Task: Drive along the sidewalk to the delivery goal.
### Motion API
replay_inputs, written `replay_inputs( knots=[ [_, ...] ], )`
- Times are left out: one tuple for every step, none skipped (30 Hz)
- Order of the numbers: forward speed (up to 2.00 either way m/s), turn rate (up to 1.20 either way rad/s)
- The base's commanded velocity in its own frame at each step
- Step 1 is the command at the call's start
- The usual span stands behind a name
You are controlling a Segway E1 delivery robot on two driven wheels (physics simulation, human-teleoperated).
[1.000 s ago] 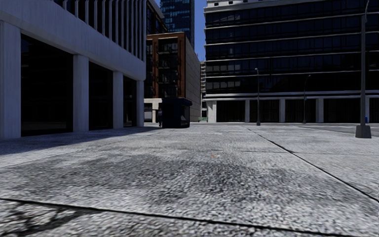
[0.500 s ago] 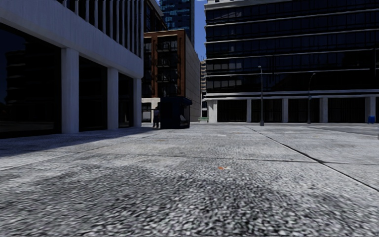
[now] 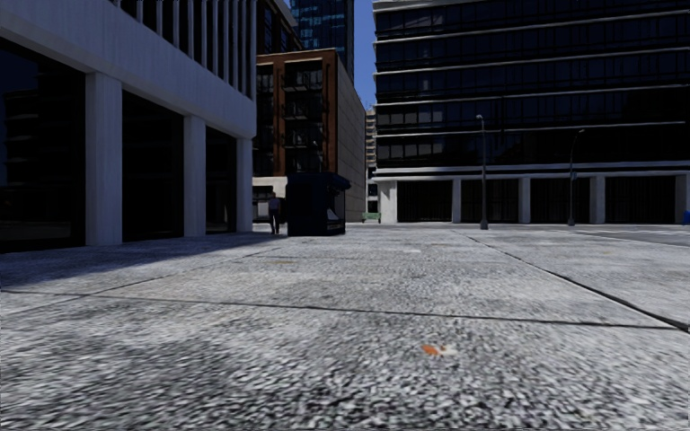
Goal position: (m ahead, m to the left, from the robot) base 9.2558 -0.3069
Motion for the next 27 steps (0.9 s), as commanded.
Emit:
replay_inputs(
  knots=[
    [2.0, 0.0],
    [2.0, 0.0],
    [2.0, 0.0],
    [2.0, 0.0],
    [2.0, 0.0],
    [2.0, 0.0],
    [2.0, 0.0],
    [2.0, 0.0],
    [2.0, 0.0],
    [2.0, 0.0],
    [2.0, 0.0],
    [2.0, 0.0],
    [2.0, 0.0],
    [2.0, 0.0],
    [2.0, 0.0],
    [2.0, 0.0],
    [2.0, 0.0],
    [2.0, 0.0],
    [2.0, 0.0],
    [2.0, 0.0],
    [2.0, 0.0],
    [2.0, 0.0],
    [2.0, 0.0],
    [2.0, 0.0],
    [2.0, 0.0],
    [2.0, 0.0],
    [2.0, 0.0]
  ],
)
